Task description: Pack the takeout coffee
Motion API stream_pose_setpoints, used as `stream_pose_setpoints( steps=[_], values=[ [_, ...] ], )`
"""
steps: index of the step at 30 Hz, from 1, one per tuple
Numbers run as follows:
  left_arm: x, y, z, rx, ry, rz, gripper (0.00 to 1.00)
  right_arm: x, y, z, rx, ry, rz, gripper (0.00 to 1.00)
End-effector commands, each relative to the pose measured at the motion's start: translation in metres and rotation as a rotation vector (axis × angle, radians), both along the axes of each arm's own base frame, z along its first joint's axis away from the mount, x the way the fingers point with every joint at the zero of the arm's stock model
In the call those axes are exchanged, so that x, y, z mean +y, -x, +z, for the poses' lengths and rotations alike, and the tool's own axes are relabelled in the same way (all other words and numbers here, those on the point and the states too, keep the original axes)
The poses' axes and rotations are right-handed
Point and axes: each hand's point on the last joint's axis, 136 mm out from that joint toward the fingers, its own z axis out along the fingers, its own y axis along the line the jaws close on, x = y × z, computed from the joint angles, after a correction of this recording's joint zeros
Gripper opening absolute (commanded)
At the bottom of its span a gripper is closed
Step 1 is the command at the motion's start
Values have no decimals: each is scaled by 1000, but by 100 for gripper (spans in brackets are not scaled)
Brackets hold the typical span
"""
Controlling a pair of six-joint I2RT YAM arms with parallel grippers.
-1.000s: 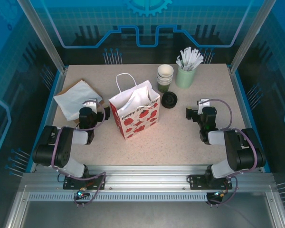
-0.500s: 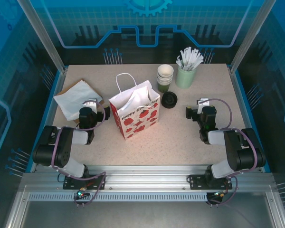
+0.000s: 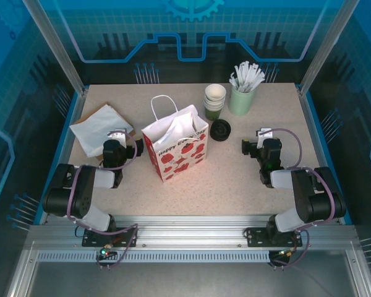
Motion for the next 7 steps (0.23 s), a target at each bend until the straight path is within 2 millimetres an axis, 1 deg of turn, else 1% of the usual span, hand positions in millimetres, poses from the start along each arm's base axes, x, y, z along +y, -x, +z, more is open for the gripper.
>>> stream_pose_setpoints(
  steps=[1,7],
  values=[
    [1,-8,12,-45,-7,-17,99,3,-8,12,-43,10,8,100],
    [1,-8,13,-46,-7,-18,99,3,-8,12,-43,11,8,100]
  ],
)
